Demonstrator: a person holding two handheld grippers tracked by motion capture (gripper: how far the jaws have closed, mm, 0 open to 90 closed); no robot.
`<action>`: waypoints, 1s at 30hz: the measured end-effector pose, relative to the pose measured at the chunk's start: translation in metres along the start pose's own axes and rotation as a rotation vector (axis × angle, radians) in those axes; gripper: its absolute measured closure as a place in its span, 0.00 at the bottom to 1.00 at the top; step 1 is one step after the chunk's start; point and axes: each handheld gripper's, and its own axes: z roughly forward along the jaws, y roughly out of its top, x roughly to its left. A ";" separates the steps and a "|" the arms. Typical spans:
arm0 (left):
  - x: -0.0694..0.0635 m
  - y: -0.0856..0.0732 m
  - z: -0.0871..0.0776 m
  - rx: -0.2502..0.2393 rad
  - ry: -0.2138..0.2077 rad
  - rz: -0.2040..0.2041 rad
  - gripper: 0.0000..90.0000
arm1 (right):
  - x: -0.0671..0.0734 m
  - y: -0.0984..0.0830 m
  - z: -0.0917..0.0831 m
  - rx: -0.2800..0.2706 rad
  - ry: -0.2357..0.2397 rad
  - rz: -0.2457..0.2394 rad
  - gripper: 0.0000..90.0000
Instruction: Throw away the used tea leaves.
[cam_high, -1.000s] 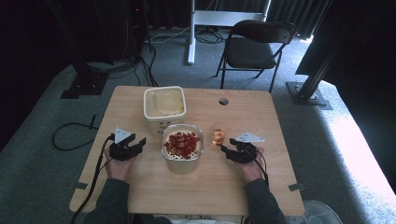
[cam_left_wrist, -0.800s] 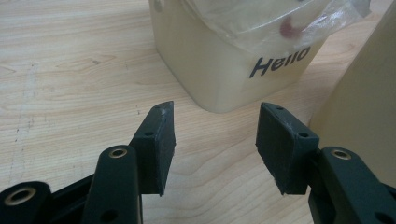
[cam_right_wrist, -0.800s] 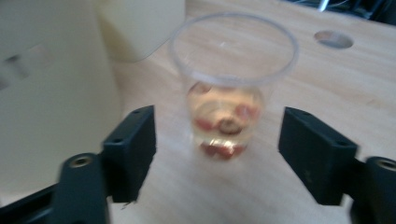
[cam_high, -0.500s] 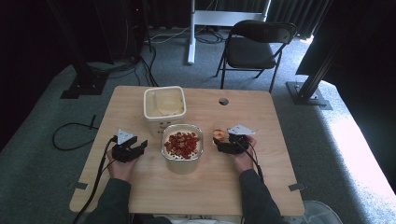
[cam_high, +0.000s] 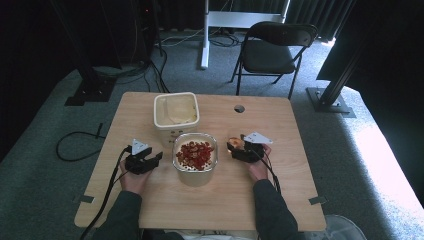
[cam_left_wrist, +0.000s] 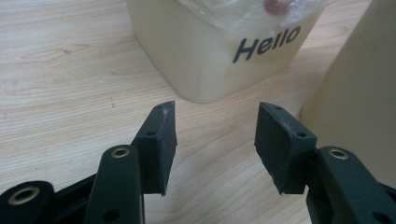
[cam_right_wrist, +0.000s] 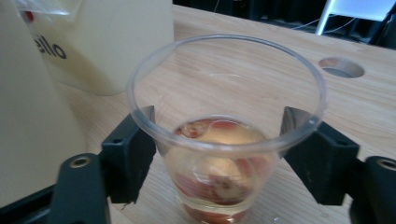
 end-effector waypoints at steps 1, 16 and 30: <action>0.000 0.000 0.000 0.002 -0.001 0.002 0.55 | 0.000 0.002 0.001 0.005 0.003 0.000 0.25; 0.000 0.000 -0.001 0.001 -0.003 -0.002 0.56 | 0.001 0.010 0.010 -0.007 -0.007 -0.016 0.36; -0.001 -0.001 0.000 0.007 -0.011 0.002 0.56 | 0.023 0.023 -0.025 -0.013 0.022 -0.090 0.38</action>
